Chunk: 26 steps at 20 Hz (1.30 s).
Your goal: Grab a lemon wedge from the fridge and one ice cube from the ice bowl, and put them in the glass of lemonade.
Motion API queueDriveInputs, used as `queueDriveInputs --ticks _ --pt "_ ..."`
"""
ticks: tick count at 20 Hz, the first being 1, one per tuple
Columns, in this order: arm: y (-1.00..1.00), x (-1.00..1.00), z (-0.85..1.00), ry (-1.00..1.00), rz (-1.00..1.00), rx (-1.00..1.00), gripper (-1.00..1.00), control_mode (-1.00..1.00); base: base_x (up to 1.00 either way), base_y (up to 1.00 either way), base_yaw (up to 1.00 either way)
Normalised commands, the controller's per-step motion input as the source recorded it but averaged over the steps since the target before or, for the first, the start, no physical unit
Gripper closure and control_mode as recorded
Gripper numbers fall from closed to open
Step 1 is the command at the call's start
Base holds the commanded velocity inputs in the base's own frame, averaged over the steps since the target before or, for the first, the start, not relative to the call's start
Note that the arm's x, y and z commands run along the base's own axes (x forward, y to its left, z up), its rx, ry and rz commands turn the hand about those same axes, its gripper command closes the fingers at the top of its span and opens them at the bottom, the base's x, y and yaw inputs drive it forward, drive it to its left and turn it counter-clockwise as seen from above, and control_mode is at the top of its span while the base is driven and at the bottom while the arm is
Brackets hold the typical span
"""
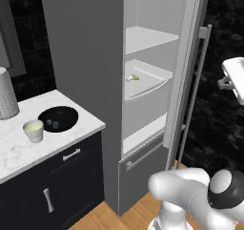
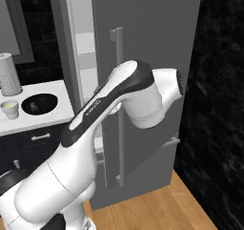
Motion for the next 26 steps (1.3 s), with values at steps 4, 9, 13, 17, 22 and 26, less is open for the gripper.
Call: queueDriveInputs --ticks 4,9,13,17,22,26 --pt "1.0 -0.55 0.36 -0.17 -0.04 -0.28 1.0 -1.0 0.0 0.0 0.0" --pt "1.0 -0.14 0.2 -0.02 -0.08 -0.37 1.0 -1.0 0.0 0.0 0.0" --pt "1.0 0.0 0.09 0.02 -0.09 -0.38 -1.0 -1.0 0.0 0.0 0.0" --pt "1.0 0.11 0.0 0.02 -0.17 -0.39 -1.0 -1.0 0.0 0.0 0.0" --pt "0.7 0.51 -0.13 -0.02 -0.38 -0.4 -1.0 -1.0 0.0 0.0 0.0" --pt "0.16 0.32 -0.01 -0.1 -0.45 -0.3 -1.0 -1.0 0.0 0.0 0.0"
